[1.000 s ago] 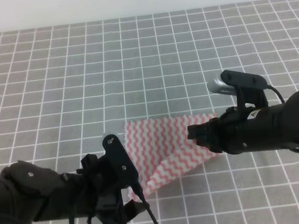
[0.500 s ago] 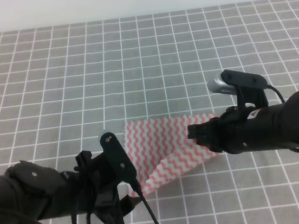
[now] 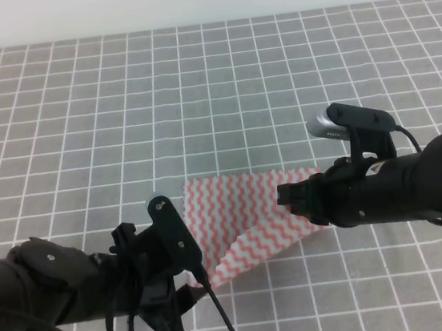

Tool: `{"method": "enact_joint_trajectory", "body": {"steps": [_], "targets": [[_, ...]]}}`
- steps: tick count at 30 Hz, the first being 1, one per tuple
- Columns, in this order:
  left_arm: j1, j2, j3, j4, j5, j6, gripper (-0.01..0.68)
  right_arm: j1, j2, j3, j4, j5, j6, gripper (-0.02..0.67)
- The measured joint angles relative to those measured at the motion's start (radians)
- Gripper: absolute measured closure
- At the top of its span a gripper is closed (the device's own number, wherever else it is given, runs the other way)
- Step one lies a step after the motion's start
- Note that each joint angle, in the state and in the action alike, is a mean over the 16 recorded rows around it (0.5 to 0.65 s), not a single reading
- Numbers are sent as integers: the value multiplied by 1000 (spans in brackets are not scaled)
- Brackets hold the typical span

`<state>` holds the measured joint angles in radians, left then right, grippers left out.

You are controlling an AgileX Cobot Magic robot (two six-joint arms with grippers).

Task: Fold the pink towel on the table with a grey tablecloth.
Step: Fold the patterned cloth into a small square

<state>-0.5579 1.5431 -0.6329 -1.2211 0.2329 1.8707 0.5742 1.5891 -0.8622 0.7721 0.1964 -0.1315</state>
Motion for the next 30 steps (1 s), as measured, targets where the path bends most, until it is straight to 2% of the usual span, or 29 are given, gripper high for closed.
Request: {"method": "enact_joint_trajectory", "body": {"steps": [10, 16, 30], "targets": [[1, 5, -15, 1, -6, 0, 592, -9, 5, 0, 0, 7, 1, 664], [1, 5, -45, -1, -25, -11, 667, -33, 7, 0, 2, 21, 1, 664], [1, 13, -123, -2, -102, -32, 675, -67, 10, -4, 4, 26, 1, 664]]}}
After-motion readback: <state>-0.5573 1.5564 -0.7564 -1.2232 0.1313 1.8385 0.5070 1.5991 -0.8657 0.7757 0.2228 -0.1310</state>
